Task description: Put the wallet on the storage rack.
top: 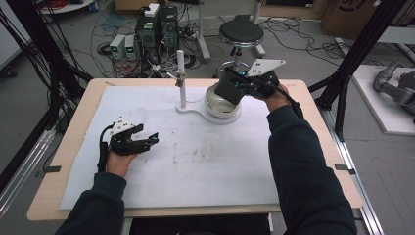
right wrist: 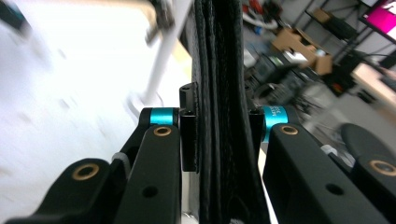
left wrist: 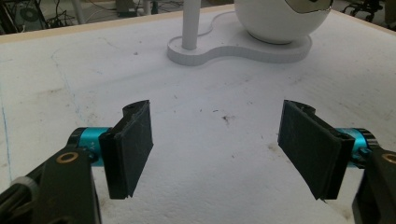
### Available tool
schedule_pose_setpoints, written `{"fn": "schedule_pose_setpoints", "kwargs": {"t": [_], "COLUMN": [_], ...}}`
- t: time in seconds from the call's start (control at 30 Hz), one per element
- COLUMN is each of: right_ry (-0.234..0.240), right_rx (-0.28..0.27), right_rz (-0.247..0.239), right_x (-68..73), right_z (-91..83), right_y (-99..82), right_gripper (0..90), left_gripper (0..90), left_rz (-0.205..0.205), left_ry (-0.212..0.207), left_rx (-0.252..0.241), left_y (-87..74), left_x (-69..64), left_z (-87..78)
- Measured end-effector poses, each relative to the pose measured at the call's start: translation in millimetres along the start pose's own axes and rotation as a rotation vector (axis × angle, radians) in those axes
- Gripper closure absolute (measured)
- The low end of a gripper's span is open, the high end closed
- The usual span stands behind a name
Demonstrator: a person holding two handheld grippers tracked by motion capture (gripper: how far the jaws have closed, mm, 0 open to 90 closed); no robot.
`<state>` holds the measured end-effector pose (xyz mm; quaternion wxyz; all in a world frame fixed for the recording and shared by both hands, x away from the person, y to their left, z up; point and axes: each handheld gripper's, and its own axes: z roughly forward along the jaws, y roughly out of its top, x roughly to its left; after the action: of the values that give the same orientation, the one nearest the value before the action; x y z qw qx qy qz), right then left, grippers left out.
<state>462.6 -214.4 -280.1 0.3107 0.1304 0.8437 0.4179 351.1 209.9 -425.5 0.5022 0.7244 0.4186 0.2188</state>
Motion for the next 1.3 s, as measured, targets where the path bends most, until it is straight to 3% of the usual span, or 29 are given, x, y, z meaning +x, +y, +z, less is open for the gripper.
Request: {"fn": "schedule_pose_setpoints", "kwargs": {"t": [0.1, 0.2, 0.37, 0.4, 0.47, 0.63, 0.73, 0.83, 0.87, 1.0, 1.07, 1.23, 1.3], "right_ry": [-0.021, -0.004, 0.038, 0.063, 0.07, 0.153, 0.197, 0.233, 0.225, 0.223, 0.227, 0.23, 0.24], "right_rx": [0.029, 0.094, 0.104, 0.094, 0.094, 0.086, 0.099, 0.116, 0.111, 0.127, 0.136, 0.085, 0.068], "right_rz": [-0.068, -0.142, -0.164, -0.15, -0.146, -0.049, 0.07, 0.138, 0.155, 0.192, 0.198, 0.201, 0.203], "right_x": [4.8, 11.9, 21.4, 22.3, 23.8, 23.4, 28.7, 35.3, 37.7, 40.6, 41.4, 44.0, 44.3], "right_z": [12.4, 32.5, 52.3, 54.9, 56.9, 54.5, 54.8, 55.2, 54.2, 50.8, 47.5, 37.2, 34.4], "right_y": [0.5, -3.6, -3.9, -4.8, -4.4, -10.7, -18.7, -27.6, -29.8, -35.2, -34.3, -26.7, -24.4], "right_gripper": [75.6, 75.5, 75.5, 75.5, 75.5, 70.5, 58.0, 48.0, 47.7, 37.7, 36.7, 34.2, 37.7], "left_gripper": [26.2, 26.2, 26.2, 26.2, 26.2, 26.2, 26.2, 26.2, 26.2, 26.2, 26.2, 26.4, 26.5], "left_rz": [0.0, 0.002, 0.001, 0.002, 0.001, 0.002, 0.003, 0.003, 0.003, -0.001, 0.001, 0.004, 0.002], "left_ry": [-0.002, -0.004, -0.008, -0.008, -0.011, -0.01, -0.007, -0.006, -0.006, -0.004, 0.0, -0.002, -0.002], "left_rx": [-0.002, 0.0, 0.0, 0.001, -0.002, 0.001, 0.001, -0.003, -0.003, 0.0, -0.003, -0.002, -0.002], "left_y": [-0.1, 0.0, 0.0, 0.1, 0.1, 0.4, 0.5, 0.6, 0.6, 0.7, 0.8, 0.9, 0.9], "left_x": [0.1, 0.3, 0.6, 0.3, -0.1, -0.6, -1.0, -1.1, -1.1, -1.0, -0.7, -0.9, -1.7], "left_z": [0.2, -0.1, -0.6, -0.8, -0.8, -1.4, -1.5, -1.9, -1.9, -1.9, -2.4, -2.3, -2.2]}}
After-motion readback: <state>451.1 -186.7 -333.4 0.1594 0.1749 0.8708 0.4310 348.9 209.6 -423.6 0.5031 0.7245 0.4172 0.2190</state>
